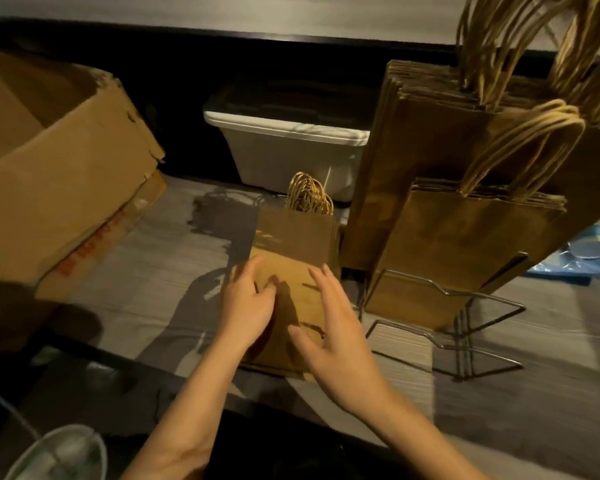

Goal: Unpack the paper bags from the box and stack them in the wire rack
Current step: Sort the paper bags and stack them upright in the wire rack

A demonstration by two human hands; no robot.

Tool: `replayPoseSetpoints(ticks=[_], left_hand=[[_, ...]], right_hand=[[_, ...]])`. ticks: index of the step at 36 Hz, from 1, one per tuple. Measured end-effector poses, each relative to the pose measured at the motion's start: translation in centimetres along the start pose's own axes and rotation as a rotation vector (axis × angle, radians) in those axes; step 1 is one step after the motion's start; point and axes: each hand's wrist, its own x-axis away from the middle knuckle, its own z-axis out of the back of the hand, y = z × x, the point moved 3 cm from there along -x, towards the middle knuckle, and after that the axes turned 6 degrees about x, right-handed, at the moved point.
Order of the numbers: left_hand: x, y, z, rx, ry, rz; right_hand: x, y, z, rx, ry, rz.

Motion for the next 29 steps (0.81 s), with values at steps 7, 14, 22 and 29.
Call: replayPoseSetpoints(ticks=[7,14,22,29], left_hand=[[0.5,-2.7,0.2,-0.069,-0.103,0.222],[0.8,-1.9,0.6,0.095,-0.009,0.218],[0.9,-1.9,1.2,0.259,0.051,0.218],[0.6,-2.7,1.5,0.498,0.190,0.346]], right_hand=[[0.7,2.2,-4.1,-0.080,-0.208,-0.218],[0.9,2.1,-3.7,-0.292,-0.169,-0.256],[1.7,1.2,-2.5,-0.538,-0.051,-0.245],[2.2,-0.6,-1.5,-0.601,0.049,-0.193]])
